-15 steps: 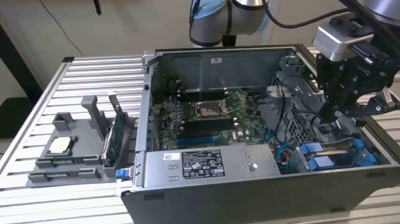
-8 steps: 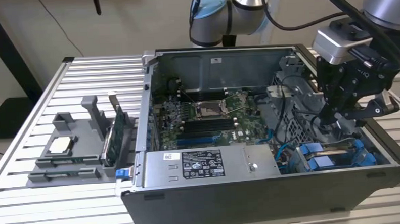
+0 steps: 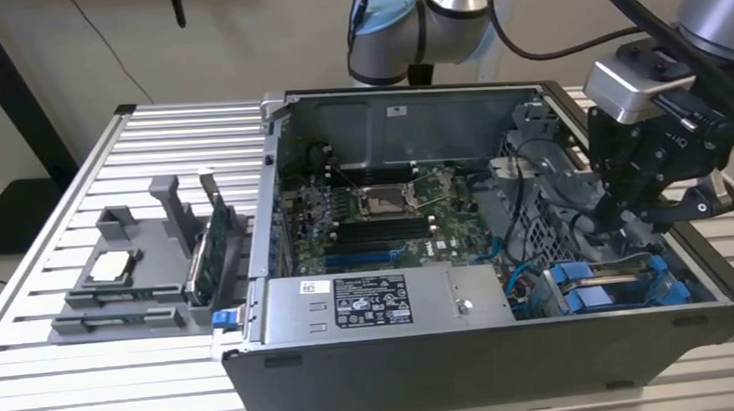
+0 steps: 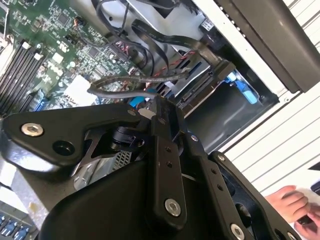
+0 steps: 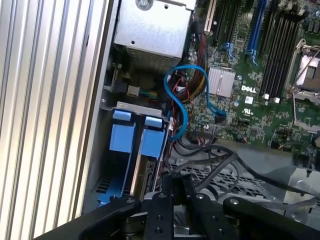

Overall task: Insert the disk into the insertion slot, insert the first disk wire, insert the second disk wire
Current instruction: 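Insert the first disk wire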

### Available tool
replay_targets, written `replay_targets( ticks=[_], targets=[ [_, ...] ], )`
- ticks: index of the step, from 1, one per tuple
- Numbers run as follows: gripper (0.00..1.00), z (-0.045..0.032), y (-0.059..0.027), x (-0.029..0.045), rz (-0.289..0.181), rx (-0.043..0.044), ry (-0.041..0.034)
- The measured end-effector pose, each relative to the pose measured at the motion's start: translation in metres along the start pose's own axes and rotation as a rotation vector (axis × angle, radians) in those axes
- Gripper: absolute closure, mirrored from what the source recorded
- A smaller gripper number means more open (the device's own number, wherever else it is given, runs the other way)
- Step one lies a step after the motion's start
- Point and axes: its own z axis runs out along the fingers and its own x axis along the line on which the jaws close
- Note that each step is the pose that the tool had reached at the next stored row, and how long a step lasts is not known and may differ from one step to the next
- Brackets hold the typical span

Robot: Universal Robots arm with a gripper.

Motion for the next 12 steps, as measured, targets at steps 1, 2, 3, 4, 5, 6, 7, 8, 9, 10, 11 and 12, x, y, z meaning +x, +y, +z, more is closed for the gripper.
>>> replay_targets(
  ticks=[1,2,3,4,5,6,7,8,9,10,11,12],
  targets=[
    [0.81,0.0006,-0.0019,0.0006,0.000,-0.0012,-0.0003],
    [0.81,0.0012,-0.0039,0.0012,0.000,-0.0023,-0.0005],
    [0.81,0.0017,-0.0057,0.0017,0.000,-0.0034,-0.0006],
    [0.81,0.0023,-0.0075,0.0023,0.001,-0.0044,-0.0008],
    [0.81,0.0028,-0.0092,0.0028,0.001,-0.0054,-0.0008],
    [0.81,0.0035,-0.0110,0.0033,0.001,-0.0064,-0.0011],
    [0.81,0.0041,-0.0126,0.0039,0.001,-0.0069,-0.0010],
    [0.81,0.0049,-0.0144,0.0048,0.002,-0.0072,-0.0009],
    [0.81,0.0056,-0.0158,0.0054,0.002,-0.0074,-0.0011],
    [0.81,0.0062,-0.0170,0.0058,0.002,-0.0073,-0.0012],
    [0.81,0.0067,-0.0180,0.0062,0.002,-0.0073,-0.0012],
    [0.81,0.0071,-0.0187,0.0065,0.002,-0.0073,-0.0012]
  ],
)
